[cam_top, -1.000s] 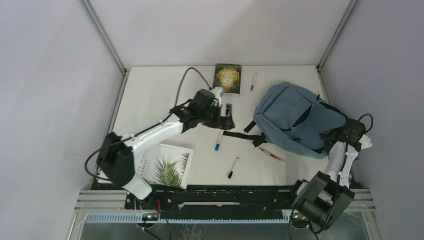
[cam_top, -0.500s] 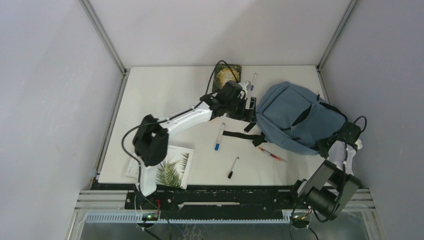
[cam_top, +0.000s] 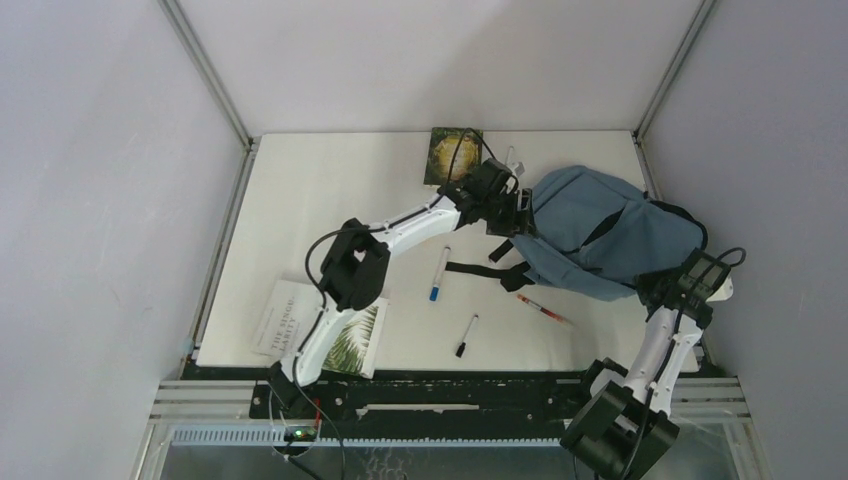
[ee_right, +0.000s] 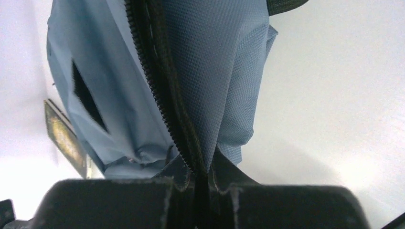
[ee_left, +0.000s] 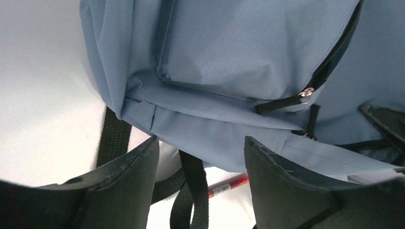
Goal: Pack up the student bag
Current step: Adjust the student bag at the center of the board.
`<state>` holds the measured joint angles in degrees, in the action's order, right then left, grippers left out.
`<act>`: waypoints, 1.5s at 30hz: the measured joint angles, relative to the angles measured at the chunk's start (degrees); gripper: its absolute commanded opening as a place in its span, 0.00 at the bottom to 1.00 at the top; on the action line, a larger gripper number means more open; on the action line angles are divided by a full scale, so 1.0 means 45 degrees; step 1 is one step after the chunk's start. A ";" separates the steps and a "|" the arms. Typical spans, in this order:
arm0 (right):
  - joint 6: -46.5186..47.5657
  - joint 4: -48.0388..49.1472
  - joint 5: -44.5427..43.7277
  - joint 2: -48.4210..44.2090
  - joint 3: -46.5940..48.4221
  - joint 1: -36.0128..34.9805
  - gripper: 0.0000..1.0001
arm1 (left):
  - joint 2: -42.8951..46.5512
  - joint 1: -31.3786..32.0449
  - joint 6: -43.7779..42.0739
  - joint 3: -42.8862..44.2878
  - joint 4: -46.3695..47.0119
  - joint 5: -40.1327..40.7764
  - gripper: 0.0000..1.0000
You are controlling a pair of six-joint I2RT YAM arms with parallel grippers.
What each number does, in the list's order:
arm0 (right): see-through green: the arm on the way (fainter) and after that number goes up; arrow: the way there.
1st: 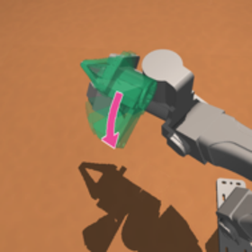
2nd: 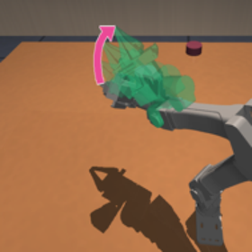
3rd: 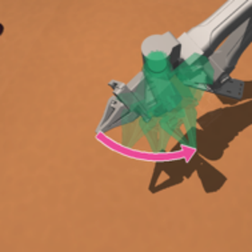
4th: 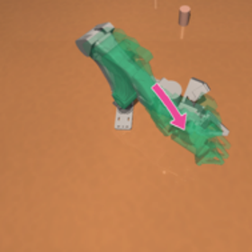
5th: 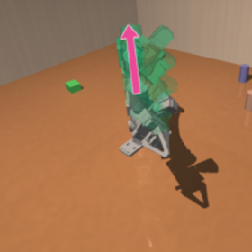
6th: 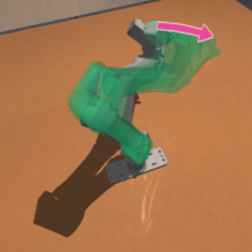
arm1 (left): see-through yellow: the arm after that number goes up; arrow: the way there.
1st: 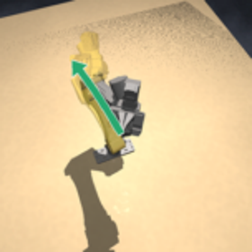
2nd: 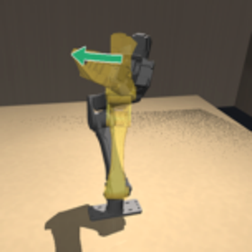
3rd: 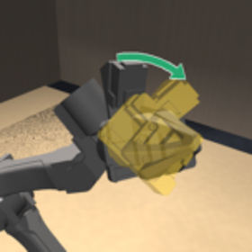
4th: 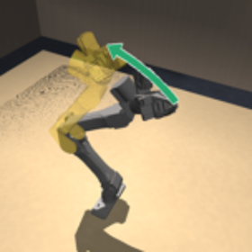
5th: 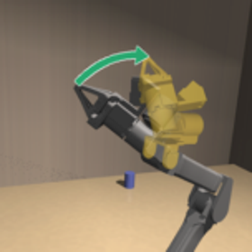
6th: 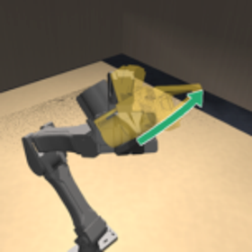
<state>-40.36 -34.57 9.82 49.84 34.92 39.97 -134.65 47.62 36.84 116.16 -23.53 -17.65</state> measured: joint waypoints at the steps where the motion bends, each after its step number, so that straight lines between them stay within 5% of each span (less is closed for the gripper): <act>1: -0.0121 0.0005 0.0097 -0.0058 0.0000 0.0010 0.00 | -0.0136 0.0000 0.0160 0.0189 0.0000 -0.0044 0.64; 4: -0.0622 -0.0015 0.0578 -0.0063 0.0000 0.0024 0.00 | -0.0593 -0.0039 0.0607 0.0704 0.0068 -0.0248 0.56; 9: -0.1258 -0.0505 0.1375 -0.0427 0.0253 -0.0068 0.00 | -0.1695 -0.0112 0.1122 0.2278 0.0010 -0.0466 0.58; 23: -0.3682 -0.2234 0.1384 -0.1015 0.4405 -0.1812 0.00 | -0.1923 -0.0141 0.0976 0.4119 0.0029 -0.0840 0.86; 29: -0.5241 -0.1812 -0.1477 -0.0816 0.6028 -0.4070 0.00 | 0.0350 -0.0510 -0.0087 0.3599 -0.0826 0.0073 0.93; 39: -0.6698 -0.0437 -0.8548 0.2050 0.7970 -0.8534 0.00 | 0.7286 -0.2263 -0.1127 -0.0986 -0.0894 0.1807 0.94; 45: -0.7975 -0.0063 -1.2133 0.4425 0.8004 -1.0632 0.00 | 0.8956 -0.2637 -0.1671 -0.3643 -0.1073 0.1996 0.94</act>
<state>-76.25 -34.85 -44.77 69.76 70.94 -7.88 -94.35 35.75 29.32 99.77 -28.36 -8.67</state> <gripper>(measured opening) 0.080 0.940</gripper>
